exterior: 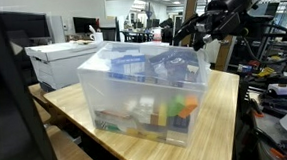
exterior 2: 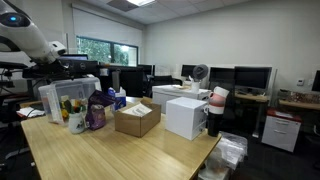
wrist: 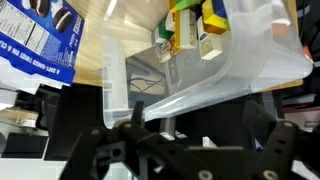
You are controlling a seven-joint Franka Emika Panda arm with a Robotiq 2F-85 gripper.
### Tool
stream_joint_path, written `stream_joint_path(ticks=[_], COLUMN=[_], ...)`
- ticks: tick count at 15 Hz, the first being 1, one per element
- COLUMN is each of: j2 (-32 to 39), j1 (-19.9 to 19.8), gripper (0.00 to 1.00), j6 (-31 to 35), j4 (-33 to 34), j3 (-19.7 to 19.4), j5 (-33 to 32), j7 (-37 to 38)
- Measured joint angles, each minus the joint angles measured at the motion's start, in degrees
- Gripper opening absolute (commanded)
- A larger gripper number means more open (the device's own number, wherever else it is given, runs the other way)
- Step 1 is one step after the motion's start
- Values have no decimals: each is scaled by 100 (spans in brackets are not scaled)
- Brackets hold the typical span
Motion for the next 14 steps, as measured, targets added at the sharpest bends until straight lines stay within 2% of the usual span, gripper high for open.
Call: stream_joint_path(ticks=[9,14], j2=[171,171], j1=[37,192], gripper=[100,100], j6=[-90,-100], j4=[10,11], j3=[-121,-258], j5=[230,648], j7=[-1395,-1914])
